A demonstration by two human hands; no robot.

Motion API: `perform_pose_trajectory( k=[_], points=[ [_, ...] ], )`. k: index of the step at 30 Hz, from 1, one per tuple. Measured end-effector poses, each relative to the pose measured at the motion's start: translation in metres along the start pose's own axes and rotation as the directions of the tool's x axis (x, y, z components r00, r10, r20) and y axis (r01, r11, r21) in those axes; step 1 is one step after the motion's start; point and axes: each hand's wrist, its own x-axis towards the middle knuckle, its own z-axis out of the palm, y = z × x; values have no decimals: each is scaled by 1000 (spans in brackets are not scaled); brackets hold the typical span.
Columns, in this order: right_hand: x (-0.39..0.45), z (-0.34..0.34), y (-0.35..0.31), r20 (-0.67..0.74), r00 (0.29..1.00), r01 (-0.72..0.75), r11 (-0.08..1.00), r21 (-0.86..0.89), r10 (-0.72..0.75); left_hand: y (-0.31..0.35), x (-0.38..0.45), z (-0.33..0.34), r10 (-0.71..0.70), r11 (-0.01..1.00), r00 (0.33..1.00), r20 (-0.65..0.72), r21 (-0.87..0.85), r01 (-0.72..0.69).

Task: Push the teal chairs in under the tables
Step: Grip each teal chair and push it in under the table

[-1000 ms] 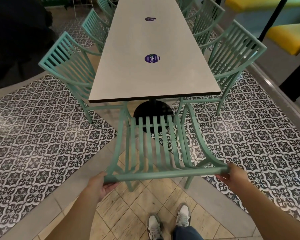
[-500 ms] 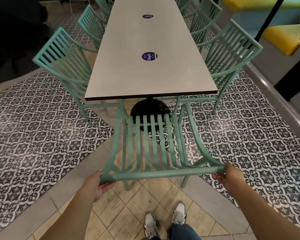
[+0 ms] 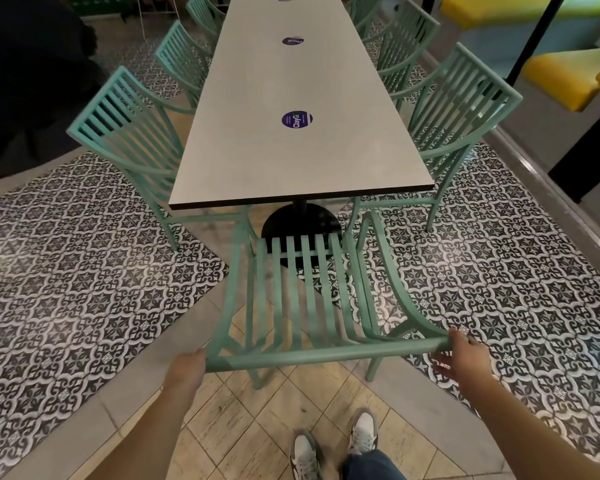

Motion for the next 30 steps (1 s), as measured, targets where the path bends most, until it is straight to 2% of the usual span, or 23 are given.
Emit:
perform_pose_trajectory(
  k=[1,3,5,7,10,12,14,16,18,20,24,28,30],
  points=[
    [1,-1,0,-9,1000,21,997,-68,-21,3,1,-1,87,983,996,-7,162,-85],
    [2,-4,0,-15,996,77,971,-227,-82,7,4,-3,235,883,972,4,418,-216],
    [0,-8,-2,2,985,162,903,-399,-175,15,6,3,372,709,927,38,634,-310],
    [-3,-12,-5,59,961,262,819,-511,-271,34,-5,16,501,546,860,99,735,-402],
    [-4,-19,-10,123,927,357,738,-573,-354,76,-35,43,616,393,748,247,727,-564],
    [0,-32,-17,148,905,396,660,-638,-399,106,-58,71,675,243,652,346,730,-639],
    [3,-41,-31,204,874,441,544,-714,-442,133,-82,96,688,138,597,412,734,-665],
    [9,-54,-50,232,863,449,470,-760,-449,162,-106,126,714,28,515,475,715,-698],
    [23,-72,-67,248,854,458,434,-776,-457,195,-131,162,738,-50,422,527,667,-744],
    [40,-92,-89,261,834,482,411,-774,-486,228,-154,198,743,-117,358,565,637,-762],
    [82,-151,-143,287,801,508,343,-790,-525,290,-201,278,735,-214,288,614,613,-761],
    [130,-234,-186,311,775,515,264,-815,-551,348,-241,358,723,-232,279,632,602,-764],
    [150,-268,-205,301,782,497,254,-830,-547,376,-257,391,729,-195,289,620,593,-781]
  ],
)
